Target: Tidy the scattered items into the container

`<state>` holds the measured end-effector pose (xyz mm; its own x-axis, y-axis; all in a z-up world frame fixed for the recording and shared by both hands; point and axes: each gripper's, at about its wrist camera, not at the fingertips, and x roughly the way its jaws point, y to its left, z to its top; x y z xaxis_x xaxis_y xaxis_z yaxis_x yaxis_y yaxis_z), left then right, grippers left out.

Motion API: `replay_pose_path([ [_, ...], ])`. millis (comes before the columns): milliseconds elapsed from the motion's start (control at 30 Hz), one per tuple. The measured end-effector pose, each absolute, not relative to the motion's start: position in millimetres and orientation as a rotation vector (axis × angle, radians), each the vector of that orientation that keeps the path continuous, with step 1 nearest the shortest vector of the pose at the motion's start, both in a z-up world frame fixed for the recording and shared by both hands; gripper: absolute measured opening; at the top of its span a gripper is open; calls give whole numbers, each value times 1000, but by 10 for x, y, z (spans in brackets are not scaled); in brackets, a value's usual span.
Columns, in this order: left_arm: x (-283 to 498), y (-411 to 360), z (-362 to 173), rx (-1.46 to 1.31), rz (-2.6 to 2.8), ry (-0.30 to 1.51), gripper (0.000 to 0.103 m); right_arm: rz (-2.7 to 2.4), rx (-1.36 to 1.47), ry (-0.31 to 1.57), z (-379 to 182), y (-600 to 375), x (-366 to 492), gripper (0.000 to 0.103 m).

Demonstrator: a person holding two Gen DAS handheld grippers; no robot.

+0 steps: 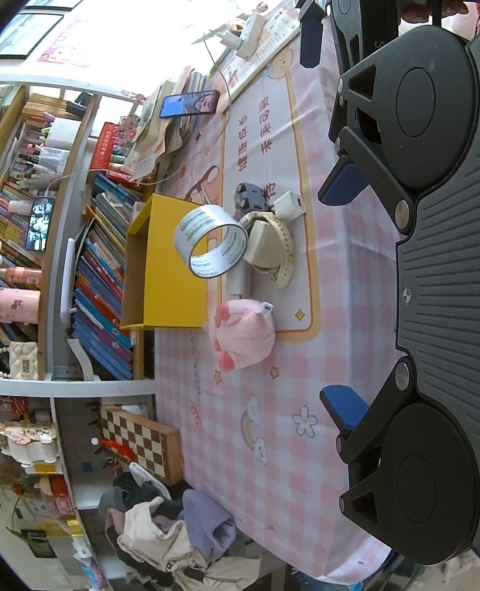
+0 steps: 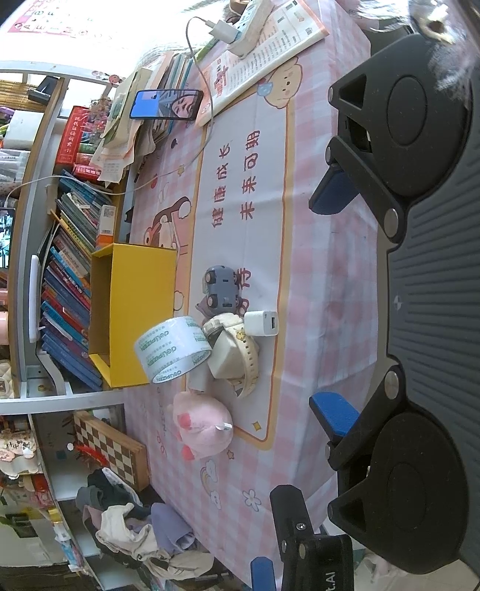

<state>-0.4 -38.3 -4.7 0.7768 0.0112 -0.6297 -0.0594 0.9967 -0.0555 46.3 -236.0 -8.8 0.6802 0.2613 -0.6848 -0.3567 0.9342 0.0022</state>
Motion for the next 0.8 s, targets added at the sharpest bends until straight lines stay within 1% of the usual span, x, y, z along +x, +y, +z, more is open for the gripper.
replay_pose_path([
  [300, -26, -572, -45, -91, 37, 679, 103, 339, -135, 745, -76, -2344, 477, 103],
  [800, 23, -594, -46, -82, 72, 688, 103, 334, -131, 746, -84, -2339, 497, 103],
])
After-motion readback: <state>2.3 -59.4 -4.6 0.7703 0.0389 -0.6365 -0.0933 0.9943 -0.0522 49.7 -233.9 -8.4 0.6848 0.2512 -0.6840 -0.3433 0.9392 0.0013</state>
